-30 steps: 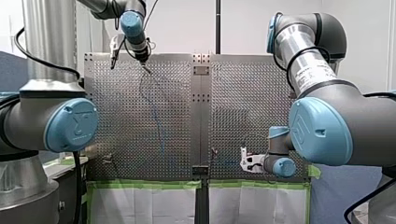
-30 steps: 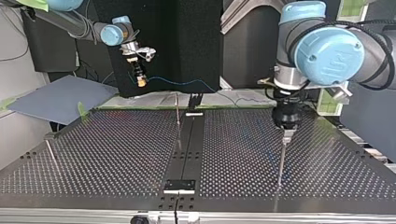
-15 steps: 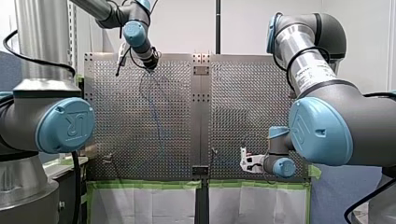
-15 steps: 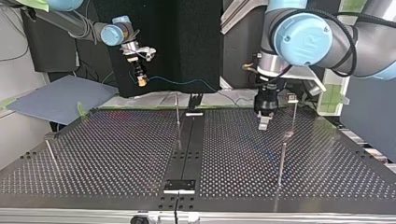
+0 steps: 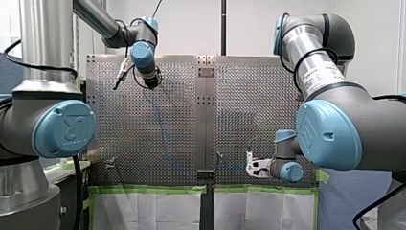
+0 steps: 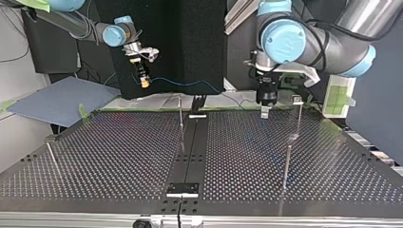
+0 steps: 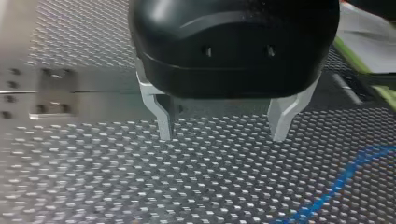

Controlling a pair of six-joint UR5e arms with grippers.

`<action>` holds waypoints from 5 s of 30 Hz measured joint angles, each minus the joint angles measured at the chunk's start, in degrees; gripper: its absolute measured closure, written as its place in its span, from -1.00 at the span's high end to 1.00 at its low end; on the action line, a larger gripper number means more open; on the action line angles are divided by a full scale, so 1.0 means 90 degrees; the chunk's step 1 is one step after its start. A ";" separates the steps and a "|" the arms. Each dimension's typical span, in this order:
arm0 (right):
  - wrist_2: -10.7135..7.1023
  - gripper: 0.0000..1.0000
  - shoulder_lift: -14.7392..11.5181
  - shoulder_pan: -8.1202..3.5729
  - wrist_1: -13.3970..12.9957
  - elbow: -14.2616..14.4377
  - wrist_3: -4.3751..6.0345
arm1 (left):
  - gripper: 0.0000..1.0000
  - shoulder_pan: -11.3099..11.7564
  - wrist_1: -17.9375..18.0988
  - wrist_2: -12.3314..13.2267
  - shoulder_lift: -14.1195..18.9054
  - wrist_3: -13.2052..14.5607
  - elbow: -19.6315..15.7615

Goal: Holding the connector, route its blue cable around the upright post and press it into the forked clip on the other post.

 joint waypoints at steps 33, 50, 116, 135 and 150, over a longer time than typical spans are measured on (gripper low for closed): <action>-0.0001 -1.00 0.0001 0.0062 0.0030 0.0003 -0.0026 | 0.98 0.0330 0.1808 0.0332 -0.0465 0.0949 0.0001; -0.0001 -1.00 0.0002 0.0071 0.0030 0.0001 -0.0029 | 0.98 0.0531 0.2519 0.0266 -0.1083 0.0887 0.0380; -0.0001 -1.00 0.0000 0.0090 0.0030 0.0000 -0.0030 | 0.98 0.0556 0.2845 -0.0429 -0.1529 0.1927 0.0690; -0.0001 -1.00 0.0003 0.0120 0.0028 0.0001 -0.0028 | 0.98 0.0388 0.2772 -0.0204 -0.1584 0.2035 0.0792; -0.0007 -1.00 0.0003 0.0120 0.0021 0.0000 -0.0028 | 0.98 0.0302 0.2783 -0.0526 -0.1999 0.2165 0.0794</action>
